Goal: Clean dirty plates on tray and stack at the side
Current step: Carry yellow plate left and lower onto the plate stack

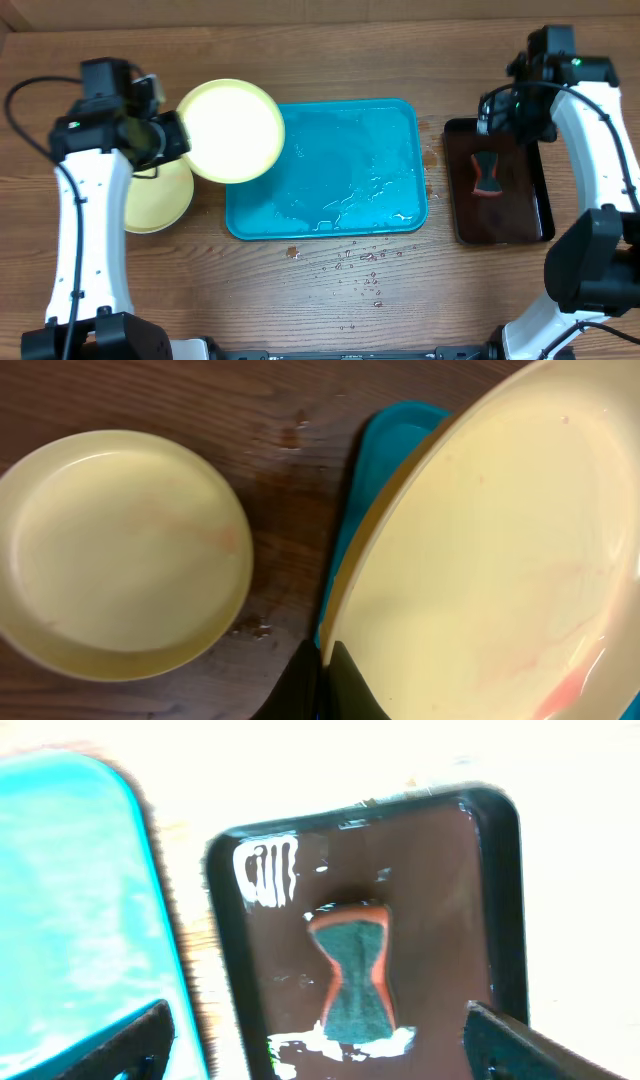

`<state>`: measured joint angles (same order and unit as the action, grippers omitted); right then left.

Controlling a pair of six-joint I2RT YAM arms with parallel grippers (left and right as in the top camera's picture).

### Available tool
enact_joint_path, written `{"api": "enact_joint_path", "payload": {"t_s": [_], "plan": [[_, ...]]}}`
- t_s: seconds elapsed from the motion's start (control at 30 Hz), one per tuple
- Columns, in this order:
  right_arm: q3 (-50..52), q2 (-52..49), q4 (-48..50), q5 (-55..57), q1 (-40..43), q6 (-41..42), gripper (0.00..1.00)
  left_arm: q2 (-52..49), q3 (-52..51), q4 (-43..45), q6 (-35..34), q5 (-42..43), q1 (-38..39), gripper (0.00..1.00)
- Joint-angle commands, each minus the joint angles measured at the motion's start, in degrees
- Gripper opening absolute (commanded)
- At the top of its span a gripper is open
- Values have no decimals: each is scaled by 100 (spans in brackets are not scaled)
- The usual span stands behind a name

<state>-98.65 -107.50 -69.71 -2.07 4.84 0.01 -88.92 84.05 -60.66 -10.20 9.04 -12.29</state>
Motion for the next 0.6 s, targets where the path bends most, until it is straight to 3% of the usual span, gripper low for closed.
{"api": "enact_joint_path", "payload": {"t_s": [0.0, 0.23, 0.4, 0.57], "plan": [[-313, 164, -94, -715, -28, 13, 100, 107, 149, -48, 173, 66, -588, 4], [-306, 164, -170, -1113, -37, 13, 100, -369, 144, -105, 212, -125, -1287, 4], [-306, 164, -223, -1113, -37, 15, 100, -925, 144, -166, -382, -723, -1637, 4], [-306, 164, -247, -1113, -37, 9, 100, -1307, 144, -129, -490, -861, -1930, 4]]}}
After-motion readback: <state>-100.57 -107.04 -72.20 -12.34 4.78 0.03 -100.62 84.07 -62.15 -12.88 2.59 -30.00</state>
